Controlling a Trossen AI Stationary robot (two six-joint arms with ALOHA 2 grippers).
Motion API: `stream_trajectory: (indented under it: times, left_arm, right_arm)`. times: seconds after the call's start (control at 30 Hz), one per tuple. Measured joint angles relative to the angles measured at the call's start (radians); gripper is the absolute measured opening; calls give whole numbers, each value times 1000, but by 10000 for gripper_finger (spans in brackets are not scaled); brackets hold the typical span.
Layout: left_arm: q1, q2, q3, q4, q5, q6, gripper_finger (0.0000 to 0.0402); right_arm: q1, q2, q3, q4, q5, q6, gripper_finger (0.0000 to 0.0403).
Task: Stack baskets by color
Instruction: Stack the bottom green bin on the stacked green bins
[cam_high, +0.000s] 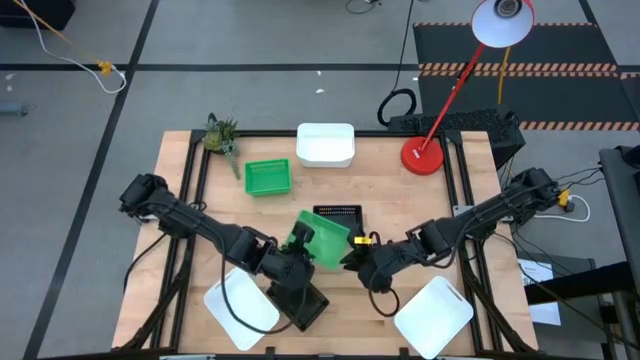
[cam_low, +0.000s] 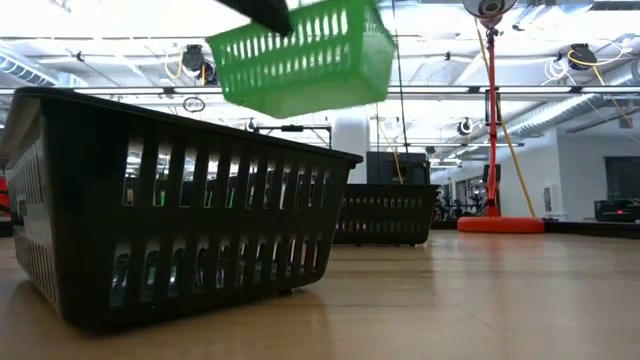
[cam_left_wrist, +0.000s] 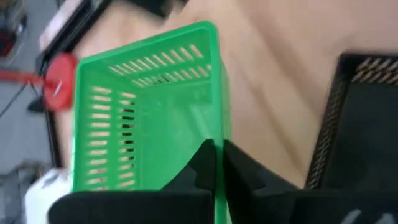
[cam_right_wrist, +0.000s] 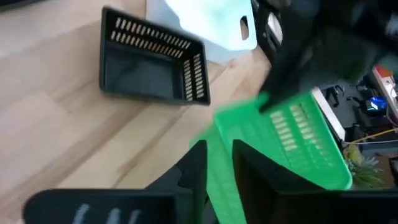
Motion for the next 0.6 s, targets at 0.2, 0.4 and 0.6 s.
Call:
stream_trajectory:
  times: [0.2,0.4,0.6]
  left_arm:
    - [47,-3,0,-145,-22,-115,9]
    - [90,-15,-2,-261,-125,-240,13]
    - [120,-86,-78,-253,-146,-247,9]
  right_arm:
    - [19,-5,0,100,101,7,118]
    - [75,-20,0,127,299,8,148]
    - [134,-56,0,123,398,8,150]
